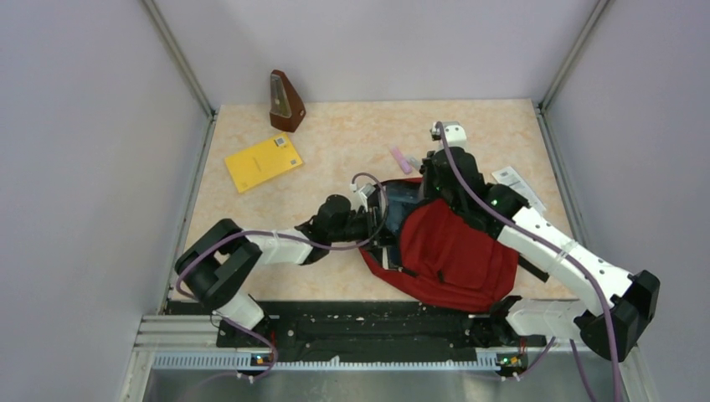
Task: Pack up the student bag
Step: Place the book in the student bag, then move the book to the center of the board.
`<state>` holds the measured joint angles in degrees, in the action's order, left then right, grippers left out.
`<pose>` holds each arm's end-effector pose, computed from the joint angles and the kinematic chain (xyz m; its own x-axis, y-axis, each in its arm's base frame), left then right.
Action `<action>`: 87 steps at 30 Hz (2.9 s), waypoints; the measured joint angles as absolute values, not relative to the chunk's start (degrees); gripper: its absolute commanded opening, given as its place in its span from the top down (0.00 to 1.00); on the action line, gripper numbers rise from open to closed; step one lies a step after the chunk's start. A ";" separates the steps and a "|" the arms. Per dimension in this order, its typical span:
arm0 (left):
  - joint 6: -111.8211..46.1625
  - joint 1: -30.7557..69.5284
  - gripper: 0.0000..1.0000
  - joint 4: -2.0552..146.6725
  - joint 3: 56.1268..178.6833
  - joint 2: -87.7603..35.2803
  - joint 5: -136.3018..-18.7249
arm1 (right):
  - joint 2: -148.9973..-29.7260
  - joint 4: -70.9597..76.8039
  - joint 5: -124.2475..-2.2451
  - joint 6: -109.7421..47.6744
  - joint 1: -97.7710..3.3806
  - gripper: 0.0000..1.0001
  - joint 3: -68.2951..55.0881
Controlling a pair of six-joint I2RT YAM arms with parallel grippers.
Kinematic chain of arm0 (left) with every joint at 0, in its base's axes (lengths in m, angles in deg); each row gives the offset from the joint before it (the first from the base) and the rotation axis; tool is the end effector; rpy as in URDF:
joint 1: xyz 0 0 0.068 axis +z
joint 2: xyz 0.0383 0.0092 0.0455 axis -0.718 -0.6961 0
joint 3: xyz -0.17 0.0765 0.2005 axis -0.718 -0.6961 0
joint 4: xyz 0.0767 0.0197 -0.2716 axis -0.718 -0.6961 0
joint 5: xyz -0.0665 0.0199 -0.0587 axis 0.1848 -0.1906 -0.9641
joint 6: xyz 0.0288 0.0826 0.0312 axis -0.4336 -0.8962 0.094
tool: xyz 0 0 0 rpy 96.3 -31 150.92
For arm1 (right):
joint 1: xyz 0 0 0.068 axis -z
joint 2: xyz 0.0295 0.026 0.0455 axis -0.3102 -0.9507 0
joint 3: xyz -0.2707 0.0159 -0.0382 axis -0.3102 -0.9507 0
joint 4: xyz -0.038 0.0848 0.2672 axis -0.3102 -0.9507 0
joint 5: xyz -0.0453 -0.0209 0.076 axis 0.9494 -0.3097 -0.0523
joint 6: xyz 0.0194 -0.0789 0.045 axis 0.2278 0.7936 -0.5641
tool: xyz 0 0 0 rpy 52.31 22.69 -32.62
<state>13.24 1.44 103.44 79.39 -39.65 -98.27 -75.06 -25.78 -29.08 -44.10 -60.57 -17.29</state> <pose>0.2253 -0.2778 0.1410 -0.9291 -0.1234 -0.3485 0.2799 0.3810 -0.8812 0.2556 0.1834 0.3316 -0.4681 -0.0163 -0.8835 -0.1737 0.9820 0.0739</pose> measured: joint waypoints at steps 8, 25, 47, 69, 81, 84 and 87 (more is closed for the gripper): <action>17.59 -0.29 1.00 115.96 89.99 -57.07 -104.02 | -77.88 -22.07 -35.42 -43.73 -60.57 1.00 -17.29; 11.12 -1.66 0.18 115.02 93.03 -61.16 -98.18 | -78.02 -21.43 -35.55 -43.70 -60.57 1.00 -17.31; -9.93 -1.40 0.05 87.18 84.96 -25.66 -64.15 | -65.99 -22.98 -26.24 -45.87 -60.57 0.93 -27.67; -12.97 39.06 0.02 61.76 87.56 -13.46 -67.06 | -69.84 -27.49 -25.26 -40.71 -60.53 0.01 -10.38; -10.41 57.42 0.03 62.70 91.71 -26.34 -69.04 | -104.81 -12.51 -45.37 -37.67 -60.09 0.05 0.94; -9.95 59.23 0.04 62.70 94.34 -30.82 -69.74 | -112.88 -10.44 -49.52 -38.07 -59.78 0.07 6.43; -9.62 60.13 0.04 63.00 97.05 -34.93 -69.85 | -121.34 -8.10 -53.54 -38.96 -59.39 0.09 13.94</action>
